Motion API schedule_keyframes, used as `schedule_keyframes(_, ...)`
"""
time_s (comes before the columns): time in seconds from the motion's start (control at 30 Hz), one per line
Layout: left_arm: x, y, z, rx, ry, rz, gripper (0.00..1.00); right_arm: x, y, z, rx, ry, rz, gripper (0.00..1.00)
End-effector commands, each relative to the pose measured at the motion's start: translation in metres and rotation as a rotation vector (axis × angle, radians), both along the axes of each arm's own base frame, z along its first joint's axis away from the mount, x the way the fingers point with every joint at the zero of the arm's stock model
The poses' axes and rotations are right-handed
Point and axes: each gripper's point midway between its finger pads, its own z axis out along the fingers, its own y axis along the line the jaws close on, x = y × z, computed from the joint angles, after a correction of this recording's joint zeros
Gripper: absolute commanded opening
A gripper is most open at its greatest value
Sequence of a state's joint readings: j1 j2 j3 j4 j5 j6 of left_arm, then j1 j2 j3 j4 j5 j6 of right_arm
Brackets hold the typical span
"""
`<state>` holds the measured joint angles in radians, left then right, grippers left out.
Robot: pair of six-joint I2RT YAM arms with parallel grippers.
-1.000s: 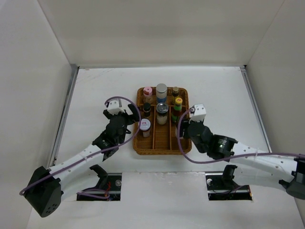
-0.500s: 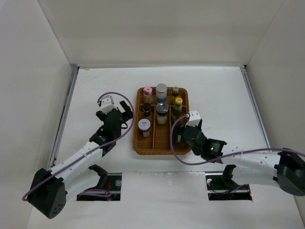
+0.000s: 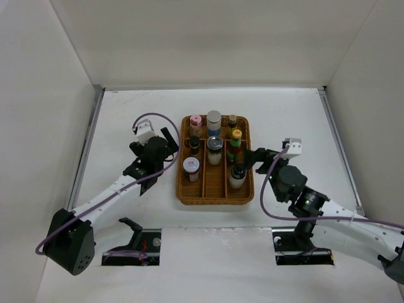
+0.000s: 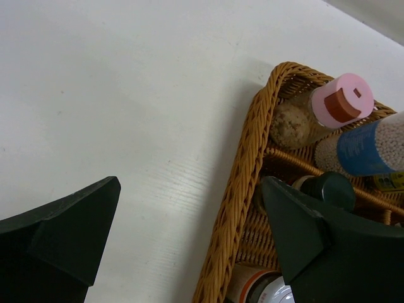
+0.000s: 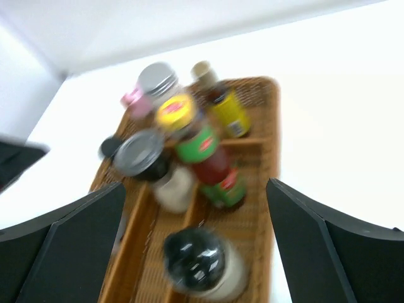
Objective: Organize the condiment bottles
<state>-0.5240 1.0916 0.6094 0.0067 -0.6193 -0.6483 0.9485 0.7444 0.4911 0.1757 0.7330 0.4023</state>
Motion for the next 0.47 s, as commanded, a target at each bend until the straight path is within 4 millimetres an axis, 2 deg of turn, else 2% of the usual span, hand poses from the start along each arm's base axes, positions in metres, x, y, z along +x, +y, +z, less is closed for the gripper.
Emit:
schedule_keyframes(0.0, 0.01, -0.011, 0.027, -0.048, -0.055, -0.005, 1.0, 0.013, -0.029, 0.007, 0.091, -0.026, -0.135, 1.0)
schedule_keyframes(0.1, 0.014, -0.016, 0.032, -0.056, -0.064, -0.014, 1.0, 0.025, -0.053, 0.003, 0.116, -0.02, -0.232, 1.0)
schedule_keyframes(0.2, 0.016, -0.02, 0.031, -0.065, -0.062, -0.032, 1.0, 0.036, -0.07, -0.016, 0.106, 0.018, -0.311, 1.0)
schedule_keyframes(0.43, 0.02, -0.022, 0.029, -0.073, -0.047, -0.044, 1.0, 0.043, -0.085, -0.041, 0.136, 0.069, -0.391, 1.0)
